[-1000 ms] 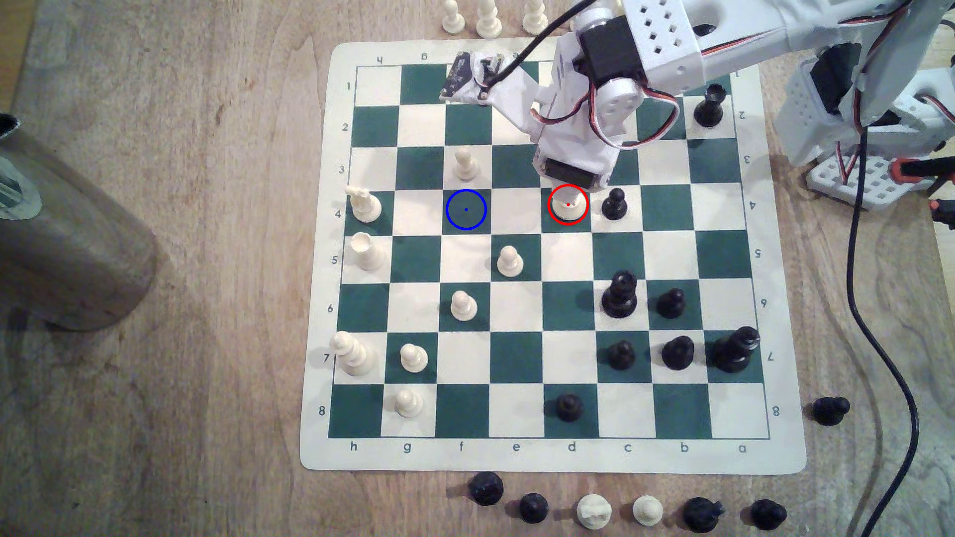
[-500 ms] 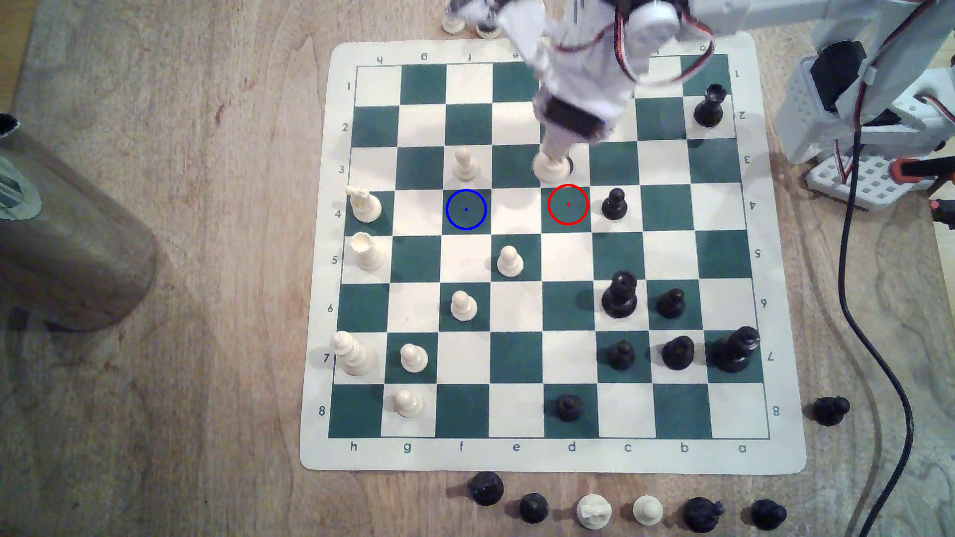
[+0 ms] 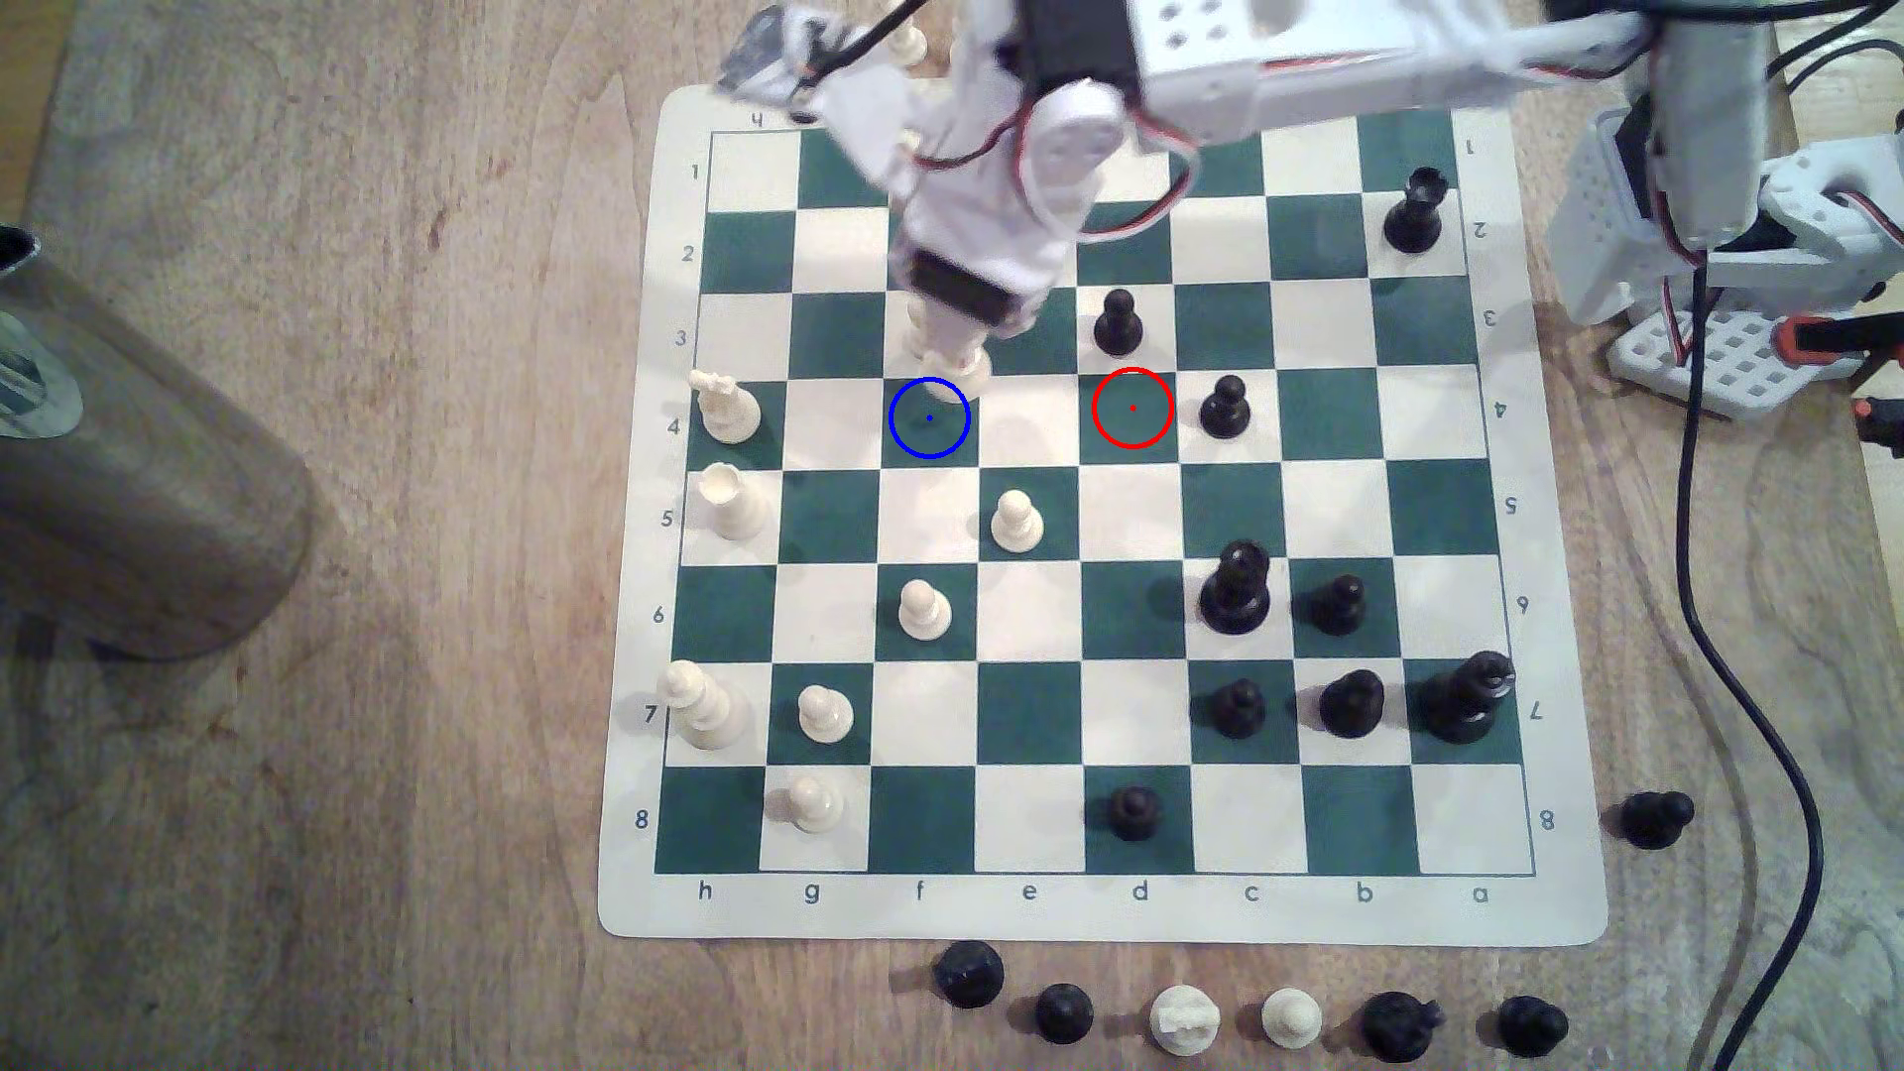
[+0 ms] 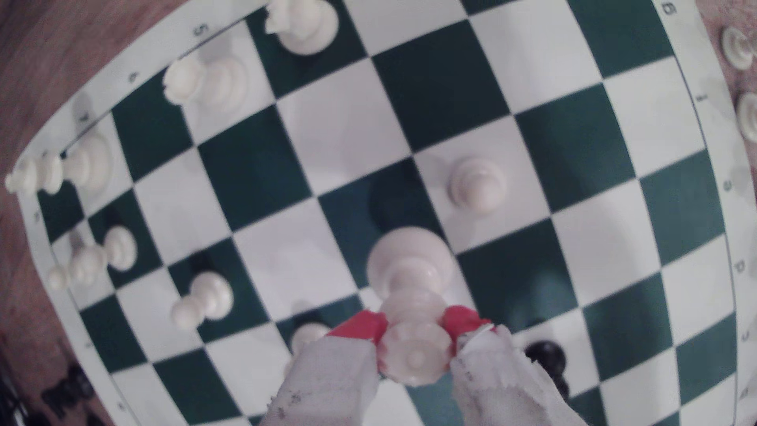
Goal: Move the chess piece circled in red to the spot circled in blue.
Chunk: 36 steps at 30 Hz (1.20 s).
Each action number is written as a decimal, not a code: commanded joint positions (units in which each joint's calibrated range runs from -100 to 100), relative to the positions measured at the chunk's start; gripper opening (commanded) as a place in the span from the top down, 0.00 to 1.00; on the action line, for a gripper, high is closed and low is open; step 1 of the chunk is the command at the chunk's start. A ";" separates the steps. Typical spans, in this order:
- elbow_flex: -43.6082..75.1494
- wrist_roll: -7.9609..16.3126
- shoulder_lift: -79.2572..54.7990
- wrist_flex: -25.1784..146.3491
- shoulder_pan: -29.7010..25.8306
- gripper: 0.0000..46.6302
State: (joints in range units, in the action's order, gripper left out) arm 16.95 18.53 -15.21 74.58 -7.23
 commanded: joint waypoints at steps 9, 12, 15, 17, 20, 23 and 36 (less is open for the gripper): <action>8.62 -0.59 -3.64 -2.84 -0.95 1.00; 8.71 -0.73 -4.23 -3.16 -0.95 1.00; 8.71 -0.73 -5.00 -3.57 -0.95 1.00; 8.71 -0.73 -5.42 -3.90 -1.02 1.00; 8.35 -0.73 -5.85 -4.31 -1.10 1.00; 7.99 -0.73 -6.78 -4.48 -1.10 1.00; 5.90 -0.78 -7.12 -4.31 -1.10 0.68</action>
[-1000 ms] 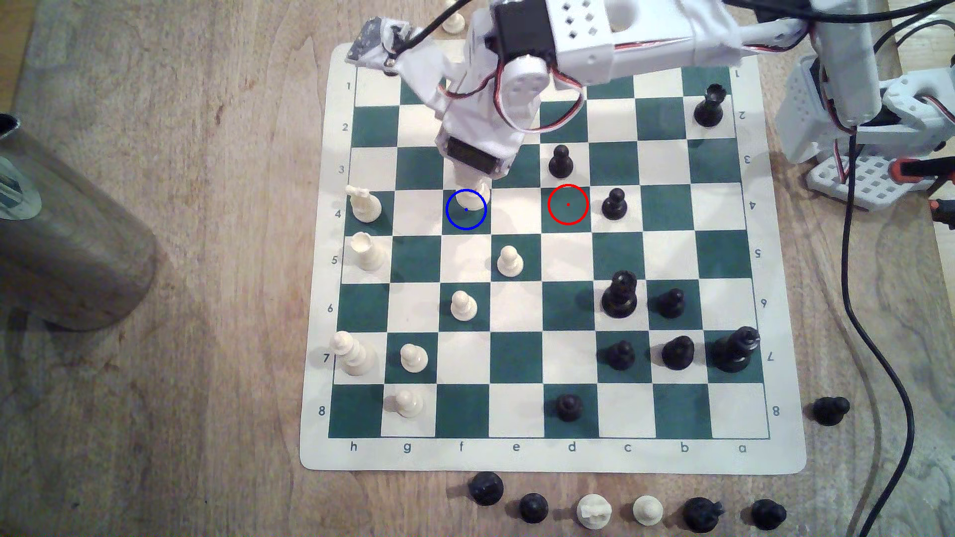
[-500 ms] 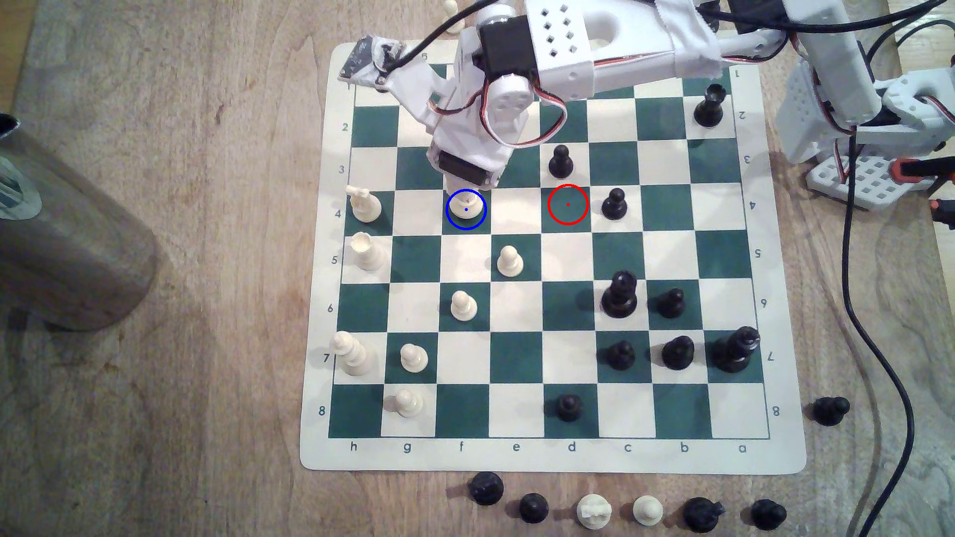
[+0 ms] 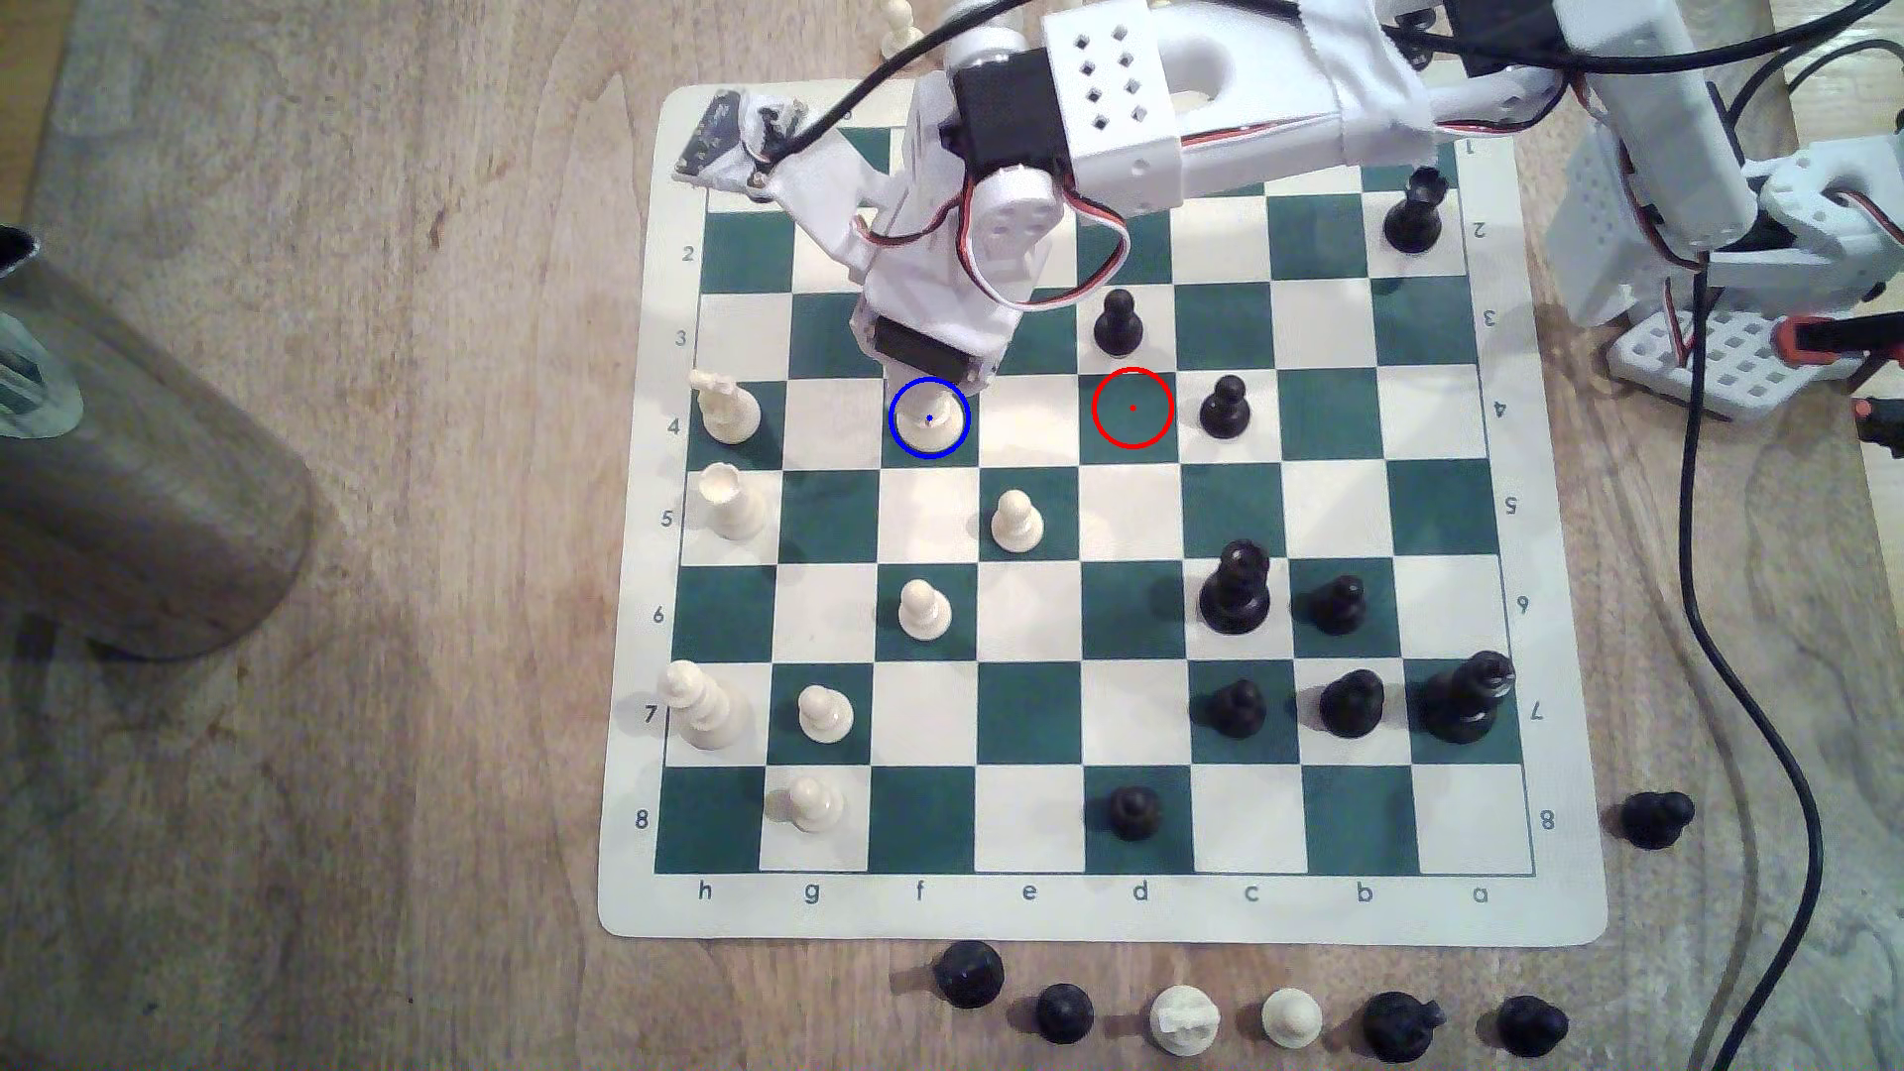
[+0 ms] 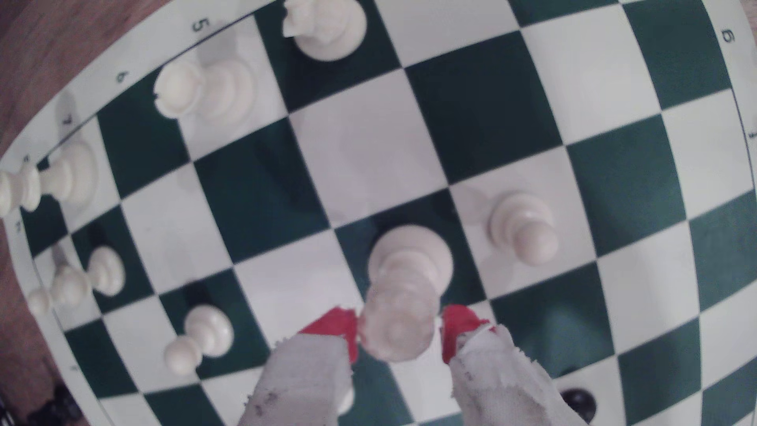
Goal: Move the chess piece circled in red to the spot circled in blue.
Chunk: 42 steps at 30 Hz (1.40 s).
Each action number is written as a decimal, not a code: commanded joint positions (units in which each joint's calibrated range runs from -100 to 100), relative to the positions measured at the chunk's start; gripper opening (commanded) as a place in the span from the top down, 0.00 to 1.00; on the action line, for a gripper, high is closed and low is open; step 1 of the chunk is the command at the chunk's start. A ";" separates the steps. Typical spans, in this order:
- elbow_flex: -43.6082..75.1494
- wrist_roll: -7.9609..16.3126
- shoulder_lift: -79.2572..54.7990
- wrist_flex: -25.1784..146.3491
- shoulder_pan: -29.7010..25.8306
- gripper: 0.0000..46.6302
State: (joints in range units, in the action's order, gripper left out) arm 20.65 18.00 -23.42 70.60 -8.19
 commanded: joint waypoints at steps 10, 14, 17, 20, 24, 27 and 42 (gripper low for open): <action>-6.33 -0.39 7.20 -1.88 0.48 0.32; -14.21 -1.03 14.51 -3.93 0.01 0.29; -17.66 -1.03 20.19 -3.44 -0.22 0.30; -20.11 -1.03 24.52 -2.78 -0.54 0.31; -24.64 -1.03 32.16 -0.90 -2.02 0.31; -26.54 -1.03 36.92 2.05 -3.59 0.35; -38.33 -1.66 58.31 9.58 -9.45 0.41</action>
State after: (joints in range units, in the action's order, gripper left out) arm -14.96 16.39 25.60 79.60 -16.81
